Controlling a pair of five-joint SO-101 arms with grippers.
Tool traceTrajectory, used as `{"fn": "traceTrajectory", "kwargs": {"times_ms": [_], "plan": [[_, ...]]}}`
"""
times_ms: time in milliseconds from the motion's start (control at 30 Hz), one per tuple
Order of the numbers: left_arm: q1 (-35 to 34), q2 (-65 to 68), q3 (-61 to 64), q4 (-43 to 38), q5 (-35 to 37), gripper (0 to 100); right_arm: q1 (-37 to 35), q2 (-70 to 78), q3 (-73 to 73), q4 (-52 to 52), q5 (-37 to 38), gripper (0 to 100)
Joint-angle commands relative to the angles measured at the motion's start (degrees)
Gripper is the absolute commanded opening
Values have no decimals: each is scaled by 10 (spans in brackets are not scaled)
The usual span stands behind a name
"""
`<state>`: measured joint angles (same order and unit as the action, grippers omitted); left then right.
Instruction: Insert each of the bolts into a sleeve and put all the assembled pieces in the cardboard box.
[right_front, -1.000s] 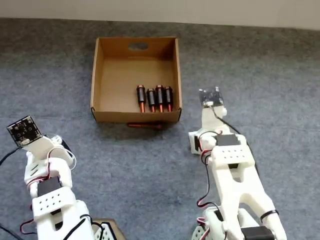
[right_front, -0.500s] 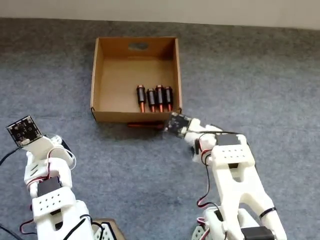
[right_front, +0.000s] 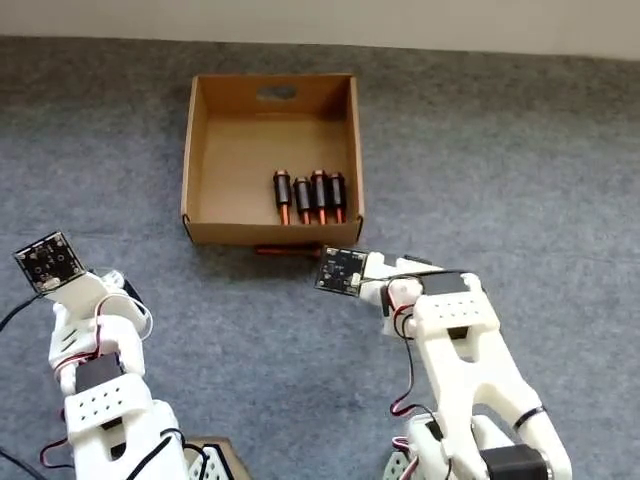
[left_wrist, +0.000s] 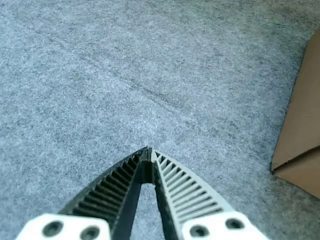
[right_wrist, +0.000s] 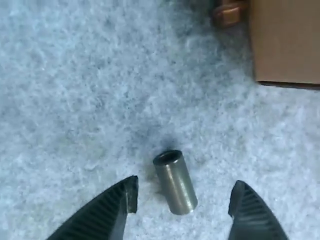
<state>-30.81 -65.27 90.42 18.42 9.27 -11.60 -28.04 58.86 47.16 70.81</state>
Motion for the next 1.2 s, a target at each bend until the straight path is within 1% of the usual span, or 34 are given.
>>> {"fn": "traceTrajectory", "kwargs": {"times_ms": [0,167,333,400,500,567,633,667,733,800,933,1000,1033,1100,1167], "plan": [[9,-10,-21,-13,5,10,-5,35,0,-31,19,241],[9,-10,-21,-13,5,10,-2,90,-22,-35,19,238],[9,-10,-21,-13,5,10,-2,106,-26,-33,20,227],[9,-10,-21,-13,5,10,-2,106,-28,-33,17,159],[9,-10,-21,-13,5,10,-2,105,-29,-34,16,0],[9,-10,-21,-13,5,10,-1,105,-29,-32,15,24],[9,-10,-21,-13,5,10,-1,104,-29,-30,13,5],[9,-10,-21,-13,5,10,-1,104,-29,-29,0,5],[9,-10,-21,-13,5,10,-5,104,-33,-15,-58,6],[9,-10,-21,-13,5,10,-12,104,-49,-7,-135,6],[9,-10,-21,-13,5,10,-16,110,-73,-7,-353,6],[9,-10,-21,-13,5,10,-17,110,-74,-4,-432,9],[9,-10,-21,-13,5,10,-17,110,-72,-3,-451,10],[9,-10,-21,-13,5,10,-17,110,-69,-2,-461,29],[9,-10,-21,-13,5,10,-16,110,-70,17,-462,84]]}}
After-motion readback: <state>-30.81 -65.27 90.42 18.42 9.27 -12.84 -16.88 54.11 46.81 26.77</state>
